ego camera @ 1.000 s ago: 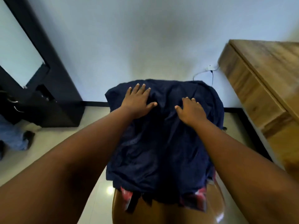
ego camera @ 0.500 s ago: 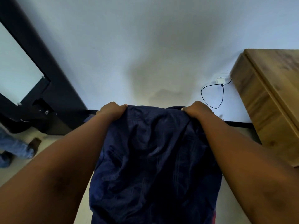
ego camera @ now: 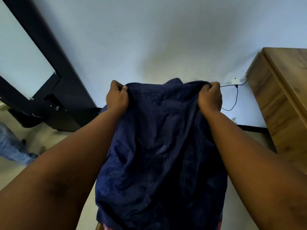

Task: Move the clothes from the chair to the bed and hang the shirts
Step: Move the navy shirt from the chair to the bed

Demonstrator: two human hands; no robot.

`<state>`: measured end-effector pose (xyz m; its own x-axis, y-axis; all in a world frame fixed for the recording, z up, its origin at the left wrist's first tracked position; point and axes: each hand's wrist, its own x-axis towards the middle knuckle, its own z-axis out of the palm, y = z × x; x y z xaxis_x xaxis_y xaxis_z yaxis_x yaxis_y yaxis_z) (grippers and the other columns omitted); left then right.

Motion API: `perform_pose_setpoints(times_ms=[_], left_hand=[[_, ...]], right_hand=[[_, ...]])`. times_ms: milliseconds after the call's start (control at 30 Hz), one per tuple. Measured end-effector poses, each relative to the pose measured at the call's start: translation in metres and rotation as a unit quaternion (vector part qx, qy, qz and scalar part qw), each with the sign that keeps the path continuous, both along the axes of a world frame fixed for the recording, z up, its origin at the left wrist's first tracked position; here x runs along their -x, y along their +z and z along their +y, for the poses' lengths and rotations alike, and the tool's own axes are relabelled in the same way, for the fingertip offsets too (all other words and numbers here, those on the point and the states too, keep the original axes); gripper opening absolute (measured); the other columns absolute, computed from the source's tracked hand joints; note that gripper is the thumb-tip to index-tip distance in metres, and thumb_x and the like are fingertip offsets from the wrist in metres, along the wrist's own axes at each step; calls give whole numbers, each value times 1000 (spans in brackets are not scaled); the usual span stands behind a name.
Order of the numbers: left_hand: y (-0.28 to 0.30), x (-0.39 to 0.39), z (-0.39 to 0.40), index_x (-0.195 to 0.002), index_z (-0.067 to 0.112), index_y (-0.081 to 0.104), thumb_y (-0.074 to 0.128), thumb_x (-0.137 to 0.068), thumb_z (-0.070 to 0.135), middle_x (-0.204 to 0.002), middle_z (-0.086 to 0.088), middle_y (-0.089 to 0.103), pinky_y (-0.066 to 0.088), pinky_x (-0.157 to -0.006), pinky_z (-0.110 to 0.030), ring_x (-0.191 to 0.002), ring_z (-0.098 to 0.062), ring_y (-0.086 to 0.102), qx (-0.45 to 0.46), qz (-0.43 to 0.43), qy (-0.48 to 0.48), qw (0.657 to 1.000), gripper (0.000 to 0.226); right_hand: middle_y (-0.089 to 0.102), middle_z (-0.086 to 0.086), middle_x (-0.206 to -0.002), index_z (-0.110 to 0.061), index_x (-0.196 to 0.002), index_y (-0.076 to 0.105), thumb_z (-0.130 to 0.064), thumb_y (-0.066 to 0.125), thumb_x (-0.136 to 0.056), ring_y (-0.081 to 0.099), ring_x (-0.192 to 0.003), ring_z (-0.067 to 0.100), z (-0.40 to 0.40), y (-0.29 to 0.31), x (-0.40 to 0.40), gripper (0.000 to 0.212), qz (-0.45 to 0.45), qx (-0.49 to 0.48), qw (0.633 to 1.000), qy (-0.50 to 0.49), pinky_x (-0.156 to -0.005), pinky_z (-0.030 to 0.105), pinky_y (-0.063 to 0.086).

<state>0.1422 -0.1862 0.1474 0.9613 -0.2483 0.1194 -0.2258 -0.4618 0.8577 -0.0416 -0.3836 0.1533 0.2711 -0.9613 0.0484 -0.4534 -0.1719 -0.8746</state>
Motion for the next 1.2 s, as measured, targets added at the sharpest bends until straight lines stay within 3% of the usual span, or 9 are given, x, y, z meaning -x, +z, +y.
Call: perform_pose_setpoints(times_ms=[100, 167, 267, 433, 533, 767, 933, 1033, 1200], left_hand=[[8, 15, 19, -100, 13, 38, 40, -103, 21, -83, 4, 47, 33, -72, -26, -81, -18, 46, 64, -26, 8, 998, 9], [11, 23, 30, -102, 12, 35, 38, -103, 20, -83, 5, 45, 33, -73, -27, -82, -17, 45, 84, -42, 0, 996, 8], [14, 35, 69, -105, 12, 36, 46, -101, 24, -91, 1, 48, 40, -80, -33, -85, -18, 47, 88, -62, -24, 994, 16], [9, 71, 160, -128, 8, 45, 73, -72, 53, -116, -13, 53, 42, -90, -42, -103, -29, 52, -181, -241, -213, 929, 77], [-6, 105, 216, -136, 7, 44, 73, -73, 28, -120, -21, 48, 46, -86, -51, -103, -43, 54, -336, -304, -220, 864, 72], [-59, 205, 373, -134, 7, 40, 84, -69, 21, -123, -21, 46, 46, -87, -47, -109, -44, 53, -361, -70, -146, 919, 80], [-101, 279, 462, -118, 11, 47, 72, -75, 22, -114, -8, 55, 46, -80, -37, -108, -29, 51, -436, 79, -8, 897, 51], [-130, 342, 517, -121, 15, 52, 58, -85, 20, -117, -7, 54, 44, -87, -35, -115, -27, 47, -424, 154, 83, 889, 37], [-156, 440, 609, -124, 19, 53, 44, -88, 10, -116, -11, 55, 43, -88, -40, -111, -33, 51, -398, 202, 215, 868, 39]], right_hand=[[52, -7, -85, -17, -103, 47, -36, 52, -93, 52, -80, 19, 13, 5, 7, 22, -89, -21, 996, 22, -62, 29, 38], [56, -7, -96, -17, -109, 49, -46, 70, -82, 57, -85, 14, 21, 6, 14, 44, -104, -63, 991, 49, -71, 26, 44], [68, 2, -102, -10, -109, 63, -50, 85, -64, 66, -89, 19, 46, 9, 28, 65, 5, -93, 986, 136, -79, 32, 54], [68, 15, -104, -6, -104, 68, -29, 68, -87, 62, -100, 34, 117, 23, 67, 29, 190, 44, 962, 192, -75, 32, 39], [66, 16, -117, -13, -115, 65, -33, 55, -96, 58, -110, 38, 180, 25, 101, 30, 180, 124, 959, 178, -82, 36, 39], [64, 17, -119, -20, -115, 64, -42, 45, -99, 60, -107, 39, 312, -41, 187, 33, 282, 80, 917, 272, -84, 39, 46], [57, 4, -88, -19, -107, 56, -45, 41, -102, 50, -80, 29, 384, -112, 231, 30, 332, 43, 869, 365, -69, 37, 41], [63, 12, -110, -13, -123, 54, -41, 42, -102, 56, -93, 34, 431, -148, 257, 36, 325, 18, 839, 436, -73, 40, 42], [66, 13, -100, -15, -94, 52, -29, 50, -100, 60, -94, 38, 518, -161, 305, 16, 279, -2, 795, 538, -73, 40, 44]])
